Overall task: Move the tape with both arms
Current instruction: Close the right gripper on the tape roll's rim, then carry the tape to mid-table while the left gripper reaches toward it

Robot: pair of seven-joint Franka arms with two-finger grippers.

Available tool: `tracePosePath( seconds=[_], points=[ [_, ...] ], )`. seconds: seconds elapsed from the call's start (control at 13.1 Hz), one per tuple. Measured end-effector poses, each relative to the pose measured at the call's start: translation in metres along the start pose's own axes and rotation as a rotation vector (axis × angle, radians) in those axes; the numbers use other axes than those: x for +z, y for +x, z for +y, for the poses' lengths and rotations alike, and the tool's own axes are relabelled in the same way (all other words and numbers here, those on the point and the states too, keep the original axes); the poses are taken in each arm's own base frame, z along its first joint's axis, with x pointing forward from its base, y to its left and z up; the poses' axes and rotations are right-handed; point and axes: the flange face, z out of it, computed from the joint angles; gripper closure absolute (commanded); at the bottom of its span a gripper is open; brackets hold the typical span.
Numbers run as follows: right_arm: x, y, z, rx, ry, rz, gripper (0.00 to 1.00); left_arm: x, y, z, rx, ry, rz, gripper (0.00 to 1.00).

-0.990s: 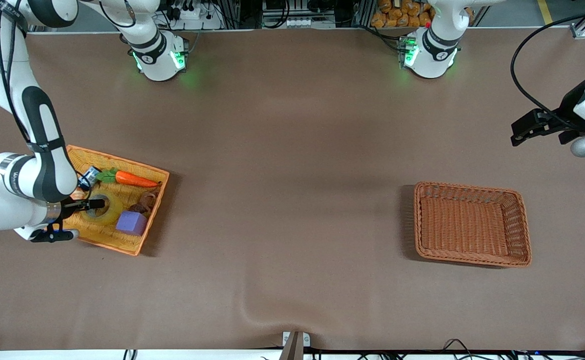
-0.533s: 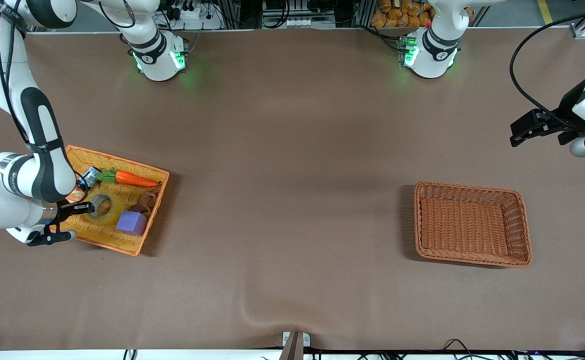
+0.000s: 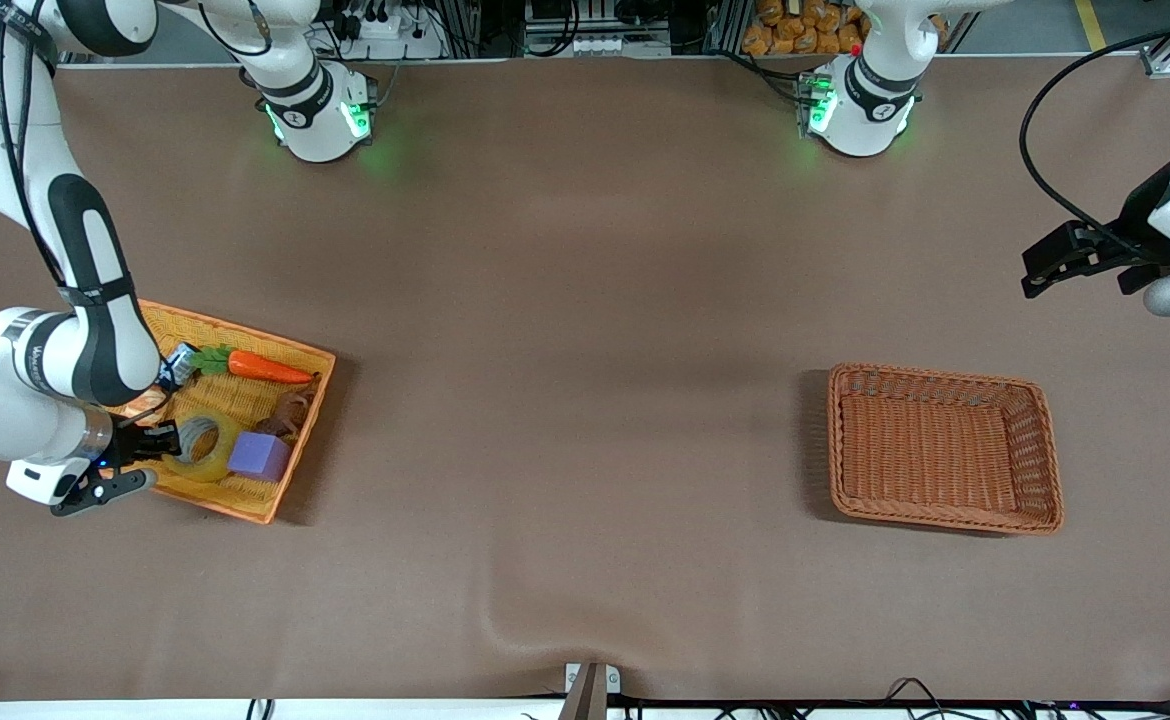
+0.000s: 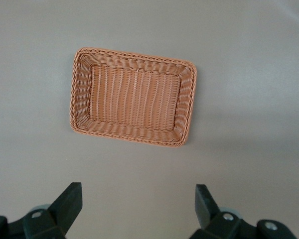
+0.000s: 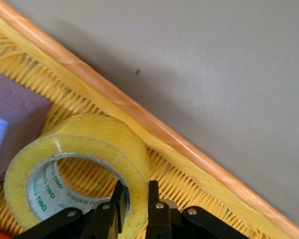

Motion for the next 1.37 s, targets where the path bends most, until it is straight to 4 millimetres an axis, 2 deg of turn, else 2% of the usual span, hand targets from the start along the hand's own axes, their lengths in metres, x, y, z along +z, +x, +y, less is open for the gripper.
tracePosePath(
  seconds=[0.15,0.3,0.46,0.61,0.76,0.84,0.99,1.14,1.37],
  points=[
    [-0.023,0.011,-0.006,-0.027,-0.01,0.015,1.0,0.003,0.001,0.001,-0.003,0.0,-0.005,0.0],
    [-0.062,0.025,-0.022,-0.059,-0.011,0.013,1.0,0.005,0.002,0.001,-0.013,0.0,-0.007,0.0],
    [-0.107,0.04,-0.047,-0.101,-0.007,0.002,1.0,0.005,0.002,0.004,-0.018,-0.001,-0.006,0.0],
    [-0.134,0.056,-0.077,-0.148,-0.01,0.0,1.0,0.006,0.005,0.009,-0.033,-0.004,0.003,0.0],
    [-0.14,0.07,-0.103,-0.174,-0.015,0.006,1.0,0.009,0.009,0.015,-0.037,-0.01,0.024,0.0],
    [-0.139,0.076,-0.118,-0.151,-0.014,0.005,1.0,0.012,0.012,0.025,-0.03,-0.014,0.032,0.0],
    [-0.135,0.091,-0.157,-0.056,-0.013,0.0,1.0,0.025,0.016,0.057,0.001,-0.022,0.031,0.0],
    [-0.127,0.11,-0.218,0.07,-0.014,-0.01,1.0,0.042,0.02,0.087,-0.002,-0.029,0.022,0.0],
    [-0.105,0.129,-0.317,0.223,-0.021,-0.037,0.99,0.067,0.027,0.111,-0.011,-0.033,0.004,0.0]
  ],
)
